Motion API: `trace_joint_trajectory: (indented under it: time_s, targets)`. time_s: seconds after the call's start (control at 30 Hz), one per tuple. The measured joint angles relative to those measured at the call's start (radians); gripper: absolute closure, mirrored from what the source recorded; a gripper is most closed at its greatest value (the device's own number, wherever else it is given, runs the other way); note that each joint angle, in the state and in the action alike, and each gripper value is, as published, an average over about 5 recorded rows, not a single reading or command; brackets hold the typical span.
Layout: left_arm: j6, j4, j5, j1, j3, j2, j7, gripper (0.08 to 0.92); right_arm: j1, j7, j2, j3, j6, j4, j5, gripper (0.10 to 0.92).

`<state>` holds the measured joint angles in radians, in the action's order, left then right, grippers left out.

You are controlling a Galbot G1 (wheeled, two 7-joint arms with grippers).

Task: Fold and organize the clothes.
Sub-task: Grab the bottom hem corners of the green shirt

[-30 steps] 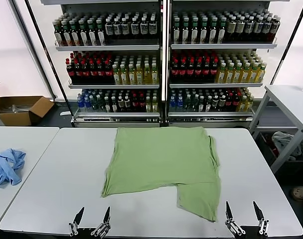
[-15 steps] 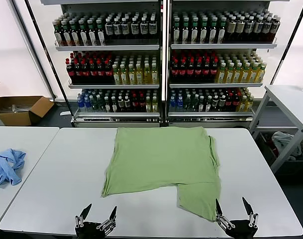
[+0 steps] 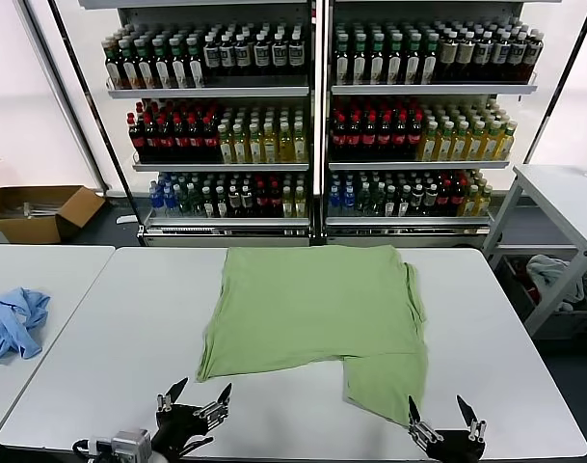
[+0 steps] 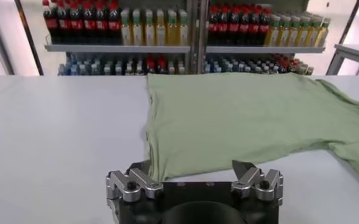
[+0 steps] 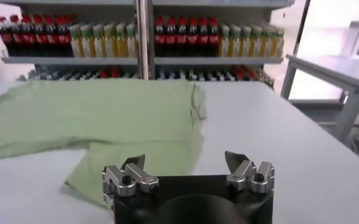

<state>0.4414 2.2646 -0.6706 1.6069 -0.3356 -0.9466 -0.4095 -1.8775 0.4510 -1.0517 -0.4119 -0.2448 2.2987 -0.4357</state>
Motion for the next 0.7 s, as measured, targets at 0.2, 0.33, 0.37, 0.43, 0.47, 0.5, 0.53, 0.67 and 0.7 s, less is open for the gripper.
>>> trace_joint_trajectory:
  time_s: [0.2,0.33,0.37,0.43,0.47,0.5,0.53,0.67,0.7]
  targets:
    - [0.004,-0.060,-0.030,-0.059,0.006,-0.016,0.001,0.177,0.029,-0.005,-0.012,0.020,-0.025,-0.022,-0.003,0.203]
    - [0.006,-0.097,-0.048,-0.091,0.007,-0.025,0.003,0.177,0.049,-0.009,-0.019,0.032,-0.035,-0.035,0.000,0.203]
    - [0.006,-0.107,-0.052,-0.097,0.007,-0.027,0.003,0.177,0.055,-0.009,-0.021,0.035,-0.037,-0.038,0.001,0.203]
    - [0.006,-0.123,-0.058,-0.107,0.008,-0.031,0.004,0.177,0.064,-0.010,-0.024,0.040,-0.041,-0.044,0.003,0.203]
    - [0.005,-0.131,-0.060,-0.110,0.009,-0.033,0.004,0.177,0.069,-0.010,-0.025,0.043,-0.043,-0.047,0.004,0.203]
    - [0.005,-0.137,-0.061,-0.113,0.010,-0.035,0.005,0.177,0.074,-0.010,-0.026,0.046,-0.045,-0.049,0.005,0.203]
    - [0.005,-0.143,-0.063,-0.116,0.011,-0.037,0.006,0.177,0.078,-0.011,-0.027,0.049,-0.047,-0.052,0.006,0.203]
    - [0.003,-0.162,-0.068,-0.126,0.013,-0.041,0.007,0.204,0.092,-0.012,-0.030,0.061,-0.053,-0.063,0.007,0.203]
    - [0.003,-0.167,-0.070,-0.129,0.013,-0.041,0.008,0.218,0.093,-0.013,-0.031,0.064,-0.054,-0.065,0.008,0.203]
